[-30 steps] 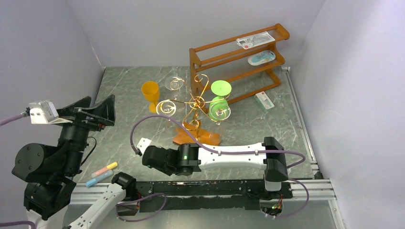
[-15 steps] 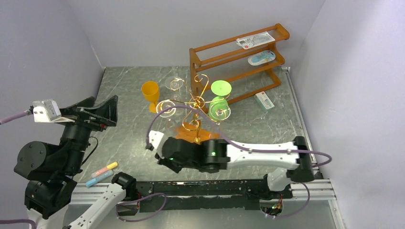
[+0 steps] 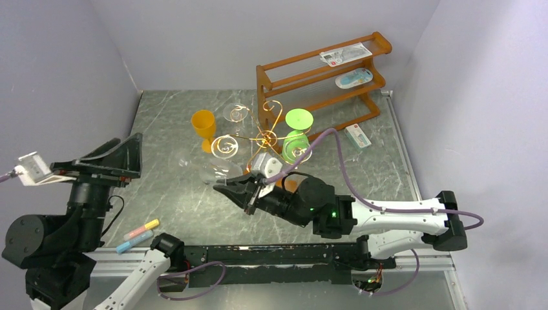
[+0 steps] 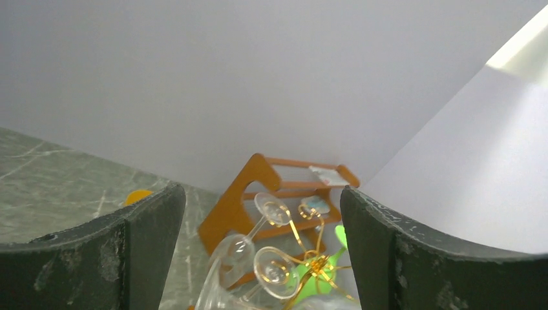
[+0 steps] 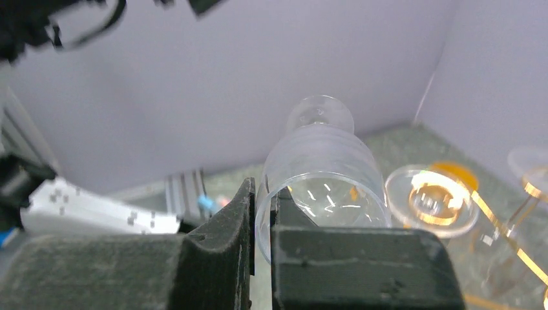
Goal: Place the wine glass upside down on the wine glass rack
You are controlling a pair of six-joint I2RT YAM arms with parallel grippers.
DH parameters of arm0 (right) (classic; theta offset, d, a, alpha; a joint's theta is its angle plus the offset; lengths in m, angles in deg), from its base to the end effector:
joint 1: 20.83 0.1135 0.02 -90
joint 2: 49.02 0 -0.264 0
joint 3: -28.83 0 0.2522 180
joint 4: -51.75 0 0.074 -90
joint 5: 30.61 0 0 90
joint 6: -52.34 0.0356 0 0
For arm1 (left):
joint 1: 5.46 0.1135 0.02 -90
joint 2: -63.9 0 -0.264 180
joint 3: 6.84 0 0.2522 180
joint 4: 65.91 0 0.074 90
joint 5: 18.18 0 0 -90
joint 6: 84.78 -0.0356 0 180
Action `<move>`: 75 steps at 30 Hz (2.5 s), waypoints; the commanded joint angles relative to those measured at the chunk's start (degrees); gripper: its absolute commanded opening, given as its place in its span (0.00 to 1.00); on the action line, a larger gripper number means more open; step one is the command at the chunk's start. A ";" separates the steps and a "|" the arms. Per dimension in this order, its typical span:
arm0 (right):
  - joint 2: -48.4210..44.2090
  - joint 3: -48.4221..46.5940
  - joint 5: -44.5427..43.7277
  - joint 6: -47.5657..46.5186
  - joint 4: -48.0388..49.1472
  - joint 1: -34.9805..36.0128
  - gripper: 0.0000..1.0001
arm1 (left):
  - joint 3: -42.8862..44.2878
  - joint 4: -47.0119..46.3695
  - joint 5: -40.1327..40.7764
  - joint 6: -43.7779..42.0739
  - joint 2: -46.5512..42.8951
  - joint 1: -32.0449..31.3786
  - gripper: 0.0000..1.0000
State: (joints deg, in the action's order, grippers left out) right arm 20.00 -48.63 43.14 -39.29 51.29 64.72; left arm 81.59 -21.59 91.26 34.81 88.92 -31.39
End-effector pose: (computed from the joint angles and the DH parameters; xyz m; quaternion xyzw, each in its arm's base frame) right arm 0.0318 0.2805 0.4120 -0.3707 0.5440 0.4305 0.6175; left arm 0.0010 0.0127 0.4859 -0.1557 0.5671 -0.2873 0.7561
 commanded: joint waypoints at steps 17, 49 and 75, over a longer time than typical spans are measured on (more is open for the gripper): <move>9.21 1.44 -4.69 -12.60 62.35 -0.13 0.00 | -13.26 -31.92 -19.88 26.94 -0.39 -0.12 0.97; 10.93 0.73 2.09 -4.25 62.90 -0.14 0.00 | -17.66 -54.11 -31.35 40.08 9.88 -0.17 0.43; 19.74 -4.35 -3.71 -4.74 77.43 -0.13 0.00 | -18.98 -61.65 -33.86 35.68 9.12 -0.11 0.31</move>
State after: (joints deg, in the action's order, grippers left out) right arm 40.00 -51.47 42.27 -43.45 123.11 65.27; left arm 61.75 -79.38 60.88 72.16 99.41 -31.22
